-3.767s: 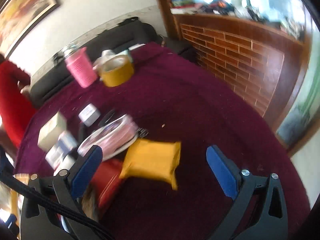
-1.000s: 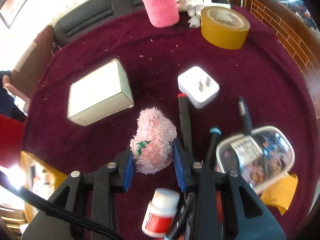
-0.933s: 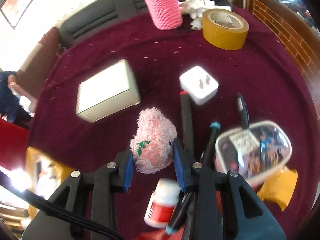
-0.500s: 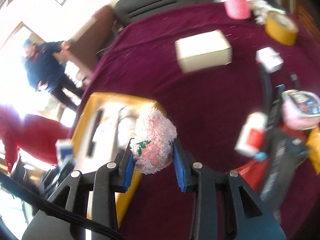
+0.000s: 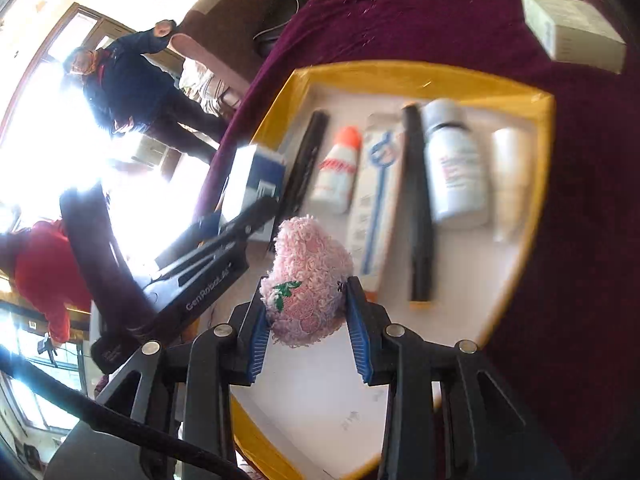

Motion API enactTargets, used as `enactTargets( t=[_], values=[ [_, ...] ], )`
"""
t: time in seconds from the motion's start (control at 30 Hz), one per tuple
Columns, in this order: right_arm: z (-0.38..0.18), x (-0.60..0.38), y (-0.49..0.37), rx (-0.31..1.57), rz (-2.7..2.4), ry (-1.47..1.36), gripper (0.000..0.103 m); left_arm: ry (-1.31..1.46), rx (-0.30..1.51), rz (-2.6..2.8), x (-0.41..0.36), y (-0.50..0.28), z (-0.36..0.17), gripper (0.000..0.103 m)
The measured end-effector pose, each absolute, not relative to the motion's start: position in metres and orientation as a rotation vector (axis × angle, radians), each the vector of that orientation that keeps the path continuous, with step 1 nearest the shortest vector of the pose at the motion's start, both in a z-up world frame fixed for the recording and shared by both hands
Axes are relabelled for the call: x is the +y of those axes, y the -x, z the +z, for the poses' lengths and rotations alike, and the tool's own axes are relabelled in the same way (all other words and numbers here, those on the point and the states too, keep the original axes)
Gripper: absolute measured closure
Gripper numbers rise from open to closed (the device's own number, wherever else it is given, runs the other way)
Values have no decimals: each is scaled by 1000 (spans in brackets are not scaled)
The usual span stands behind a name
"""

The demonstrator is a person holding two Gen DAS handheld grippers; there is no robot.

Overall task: Organize objects
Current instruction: 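Carry the medicine box over the tray with the left gripper while the right gripper grasps the pink plush toy, then release the medicine box in the tray with the left gripper while the right gripper drops the plush there, then grasp the black snack bag from the pile with the right gripper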

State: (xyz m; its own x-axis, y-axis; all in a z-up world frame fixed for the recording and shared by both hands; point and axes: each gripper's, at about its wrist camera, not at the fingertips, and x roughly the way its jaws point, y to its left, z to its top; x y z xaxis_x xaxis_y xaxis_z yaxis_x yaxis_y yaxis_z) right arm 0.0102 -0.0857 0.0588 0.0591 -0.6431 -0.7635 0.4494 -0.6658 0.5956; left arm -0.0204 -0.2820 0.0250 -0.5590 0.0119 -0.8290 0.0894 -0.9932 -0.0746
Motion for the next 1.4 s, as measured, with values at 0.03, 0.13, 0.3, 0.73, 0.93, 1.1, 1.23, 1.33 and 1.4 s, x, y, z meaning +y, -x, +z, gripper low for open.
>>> enactTargets(
  t=[0.03,0.13,0.3,0.73,0.93,1.1,1.23,1.33,1.4],
  values=[
    [55,-93,-10,-203,-1717,-1543,70,-1454,170,-2728,-283,22,25,73],
    [51,-105,-7,-191,-1741,-1541,69,-1454,169,-2731,-283,22,25,72],
    [46,-113,4,-194,-1776,-1549,60,-1447,336,-2763,-298,17,25,70],
    [84,-64,16,-265,-1917,-1376,44,-1435,419,-2749,-287,5,25,54],
    [85,-25,5,-257,-1983,-1339,44,-1382,438,-2822,-278,-30,50,54],
    [82,1,-1,-260,-2026,-1314,44,-1604,96,-2799,-235,-54,48,54],
    [80,18,1,-330,-2030,-1315,44,-1851,52,-2677,-213,-38,23,54],
    [80,31,0,-368,-2040,-1323,43,-1866,0,-2603,-204,-9,10,54],
    [79,43,-3,-377,-2050,-1331,39,-1816,-37,-2585,-201,11,11,54]
  ],
)
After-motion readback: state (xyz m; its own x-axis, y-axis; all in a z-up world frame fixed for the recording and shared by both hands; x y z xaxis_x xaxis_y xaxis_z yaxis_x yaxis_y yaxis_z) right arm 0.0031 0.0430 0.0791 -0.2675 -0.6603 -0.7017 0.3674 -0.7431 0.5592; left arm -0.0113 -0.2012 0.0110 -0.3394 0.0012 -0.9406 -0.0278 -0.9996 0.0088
